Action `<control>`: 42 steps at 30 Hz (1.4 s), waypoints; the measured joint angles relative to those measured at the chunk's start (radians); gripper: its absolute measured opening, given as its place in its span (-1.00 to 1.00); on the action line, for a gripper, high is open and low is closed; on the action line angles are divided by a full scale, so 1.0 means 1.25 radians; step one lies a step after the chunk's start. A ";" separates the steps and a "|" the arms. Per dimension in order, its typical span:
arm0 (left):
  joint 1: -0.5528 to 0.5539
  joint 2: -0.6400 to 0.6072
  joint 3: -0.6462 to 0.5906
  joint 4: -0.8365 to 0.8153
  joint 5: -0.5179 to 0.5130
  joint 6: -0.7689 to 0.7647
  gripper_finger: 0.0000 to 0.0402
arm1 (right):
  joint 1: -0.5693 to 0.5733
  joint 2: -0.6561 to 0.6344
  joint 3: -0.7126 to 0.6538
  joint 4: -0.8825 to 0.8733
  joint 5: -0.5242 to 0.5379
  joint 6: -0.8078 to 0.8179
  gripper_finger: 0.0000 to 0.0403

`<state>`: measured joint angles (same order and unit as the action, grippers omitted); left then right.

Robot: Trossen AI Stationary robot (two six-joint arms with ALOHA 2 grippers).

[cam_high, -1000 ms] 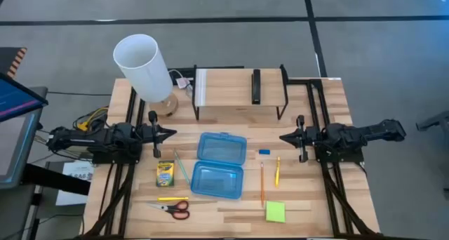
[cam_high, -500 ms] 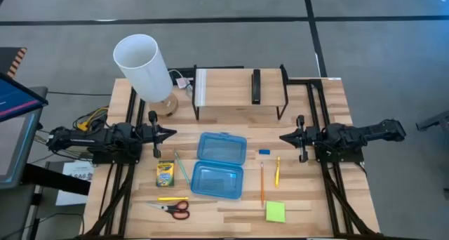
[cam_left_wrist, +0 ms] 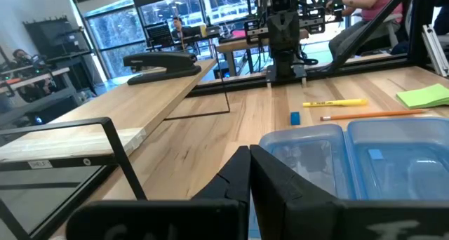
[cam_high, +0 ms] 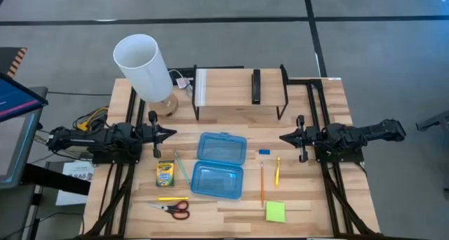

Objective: Pack school essentials

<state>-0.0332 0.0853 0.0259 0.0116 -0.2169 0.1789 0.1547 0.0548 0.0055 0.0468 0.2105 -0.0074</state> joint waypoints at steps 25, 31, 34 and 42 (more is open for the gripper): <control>0.000 0.000 0.000 0.000 0.000 0.000 -1.00 | 0.000 0.000 0.000 0.000 0.000 0.000 -0.92; 0.000 0.008 0.000 0.000 0.000 0.000 -1.00 | 0.000 0.000 0.000 0.000 0.000 0.000 -0.92; 0.000 0.011 0.000 0.000 0.002 0.000 -1.00 | 0.000 0.000 0.000 0.000 0.000 0.000 -0.92; 0.000 0.011 0.000 0.000 0.001 0.000 -1.00 | 0.000 0.000 0.000 0.000 0.000 0.000 -0.92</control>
